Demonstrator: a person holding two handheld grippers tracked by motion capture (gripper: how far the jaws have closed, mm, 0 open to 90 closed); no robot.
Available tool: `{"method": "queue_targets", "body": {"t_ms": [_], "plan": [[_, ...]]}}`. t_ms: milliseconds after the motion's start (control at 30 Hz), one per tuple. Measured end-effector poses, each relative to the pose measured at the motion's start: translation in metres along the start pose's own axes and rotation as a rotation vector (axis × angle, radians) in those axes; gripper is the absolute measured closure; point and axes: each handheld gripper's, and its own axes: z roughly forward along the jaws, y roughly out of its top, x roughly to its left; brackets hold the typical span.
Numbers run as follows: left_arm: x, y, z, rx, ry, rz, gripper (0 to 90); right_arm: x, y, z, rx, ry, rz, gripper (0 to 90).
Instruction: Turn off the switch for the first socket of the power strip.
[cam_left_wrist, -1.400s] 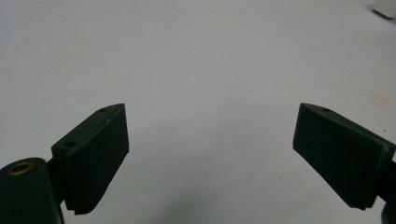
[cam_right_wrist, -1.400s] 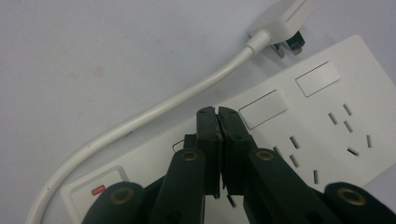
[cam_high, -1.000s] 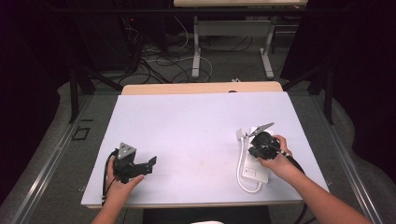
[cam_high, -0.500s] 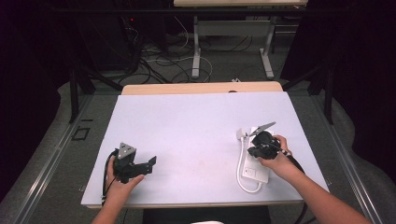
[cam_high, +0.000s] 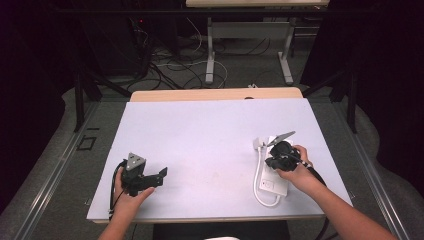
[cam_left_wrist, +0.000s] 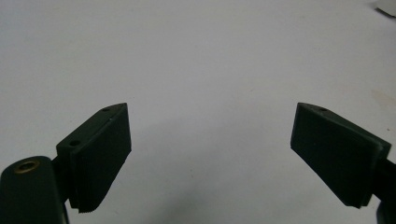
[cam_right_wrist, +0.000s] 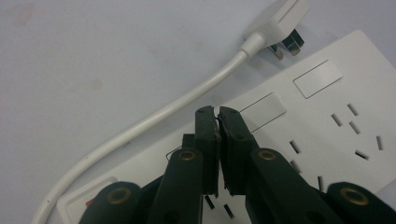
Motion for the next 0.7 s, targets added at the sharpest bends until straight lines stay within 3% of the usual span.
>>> {"method": "queue_targets", "body": {"t_ms": [267, 333, 433, 700], "plan": [[-0.0001, 0.0000, 0.0001, 0.002, 0.001, 0.004, 12.3, 0.0002, -0.0012, 0.0013, -0.022, 0.004, -0.010, 89.8], [-0.0005, -0.0002, 0.0005, -0.004, 0.000, 0.001, 12.3, 0.0009, -0.0012, 0.0023, 0.006, 0.014, -0.008, 90.0], [-0.0004, -0.0002, 0.0004, -0.002, 0.000, 0.002, 12.4, 0.0016, -0.0020, 0.0020, -0.008, -0.001, -0.026, 90.0], [-0.0005, -0.0003, 0.0008, 0.001, 0.000, 0.003, 12.6, 0.0016, -0.0023, 0.0020, -0.009, 0.003, -0.008, 90.0]]}}
